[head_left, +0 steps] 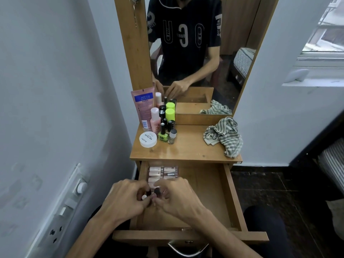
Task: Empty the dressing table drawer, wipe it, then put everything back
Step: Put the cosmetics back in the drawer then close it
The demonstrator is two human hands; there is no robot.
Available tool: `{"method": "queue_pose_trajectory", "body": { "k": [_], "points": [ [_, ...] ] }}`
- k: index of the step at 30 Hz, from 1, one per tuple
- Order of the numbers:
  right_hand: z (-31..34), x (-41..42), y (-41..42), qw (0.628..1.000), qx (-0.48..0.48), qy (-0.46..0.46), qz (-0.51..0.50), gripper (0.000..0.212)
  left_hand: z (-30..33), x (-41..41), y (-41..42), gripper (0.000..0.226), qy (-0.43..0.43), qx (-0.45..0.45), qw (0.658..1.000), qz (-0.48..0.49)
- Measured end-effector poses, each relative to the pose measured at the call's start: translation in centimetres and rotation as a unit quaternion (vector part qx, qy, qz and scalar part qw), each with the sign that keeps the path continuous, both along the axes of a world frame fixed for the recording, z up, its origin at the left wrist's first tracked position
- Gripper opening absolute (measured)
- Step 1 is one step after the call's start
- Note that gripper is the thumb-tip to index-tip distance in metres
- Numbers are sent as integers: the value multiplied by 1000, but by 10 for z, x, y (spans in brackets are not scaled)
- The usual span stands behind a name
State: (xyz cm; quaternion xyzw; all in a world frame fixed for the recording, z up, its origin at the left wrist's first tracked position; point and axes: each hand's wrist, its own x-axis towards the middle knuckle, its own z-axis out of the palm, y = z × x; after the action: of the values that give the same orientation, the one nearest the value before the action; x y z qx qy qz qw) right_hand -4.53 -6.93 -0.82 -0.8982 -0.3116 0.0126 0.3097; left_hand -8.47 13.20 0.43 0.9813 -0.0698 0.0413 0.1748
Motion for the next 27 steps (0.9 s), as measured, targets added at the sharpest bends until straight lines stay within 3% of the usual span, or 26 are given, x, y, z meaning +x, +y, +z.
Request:
{"method": "queue_pose_trajectory", "body": {
  "k": [3, 5, 8, 11, 16, 19, 24, 27],
  "points": [
    [17, 26, -10, 993, 74, -41, -86, 22, 20, 22, -7, 4, -67, -38, 997, 10],
    [31, 54, -12, 974, 119, -78, -175, 21, 38, 47, -18, 19, -121, -44, 991, 24],
    [49, 93, -11, 953, 99, -121, -258, 39, 63, 94, -39, 37, -176, -36, 983, 38],
    [53, 112, -5, 960, 53, -91, -259, 49, 74, 131, -54, 41, -178, -16, 982, 51],
    [41, 118, 1, 958, 77, -76, -265, 29, 67, 149, -56, 23, -158, 10, 985, 71],
    [37, 119, 0, 955, 100, -83, -266, 18, 64, 146, -54, 22, -164, -13, 983, 80],
    [37, 119, 0, 965, 90, -89, -230, 37, 64, 125, -49, 26, -167, -47, 982, 80],
    [39, 117, 4, 965, 95, -81, -230, 21, 71, 110, -44, 21, -164, -72, 980, 91]
  ]
}}
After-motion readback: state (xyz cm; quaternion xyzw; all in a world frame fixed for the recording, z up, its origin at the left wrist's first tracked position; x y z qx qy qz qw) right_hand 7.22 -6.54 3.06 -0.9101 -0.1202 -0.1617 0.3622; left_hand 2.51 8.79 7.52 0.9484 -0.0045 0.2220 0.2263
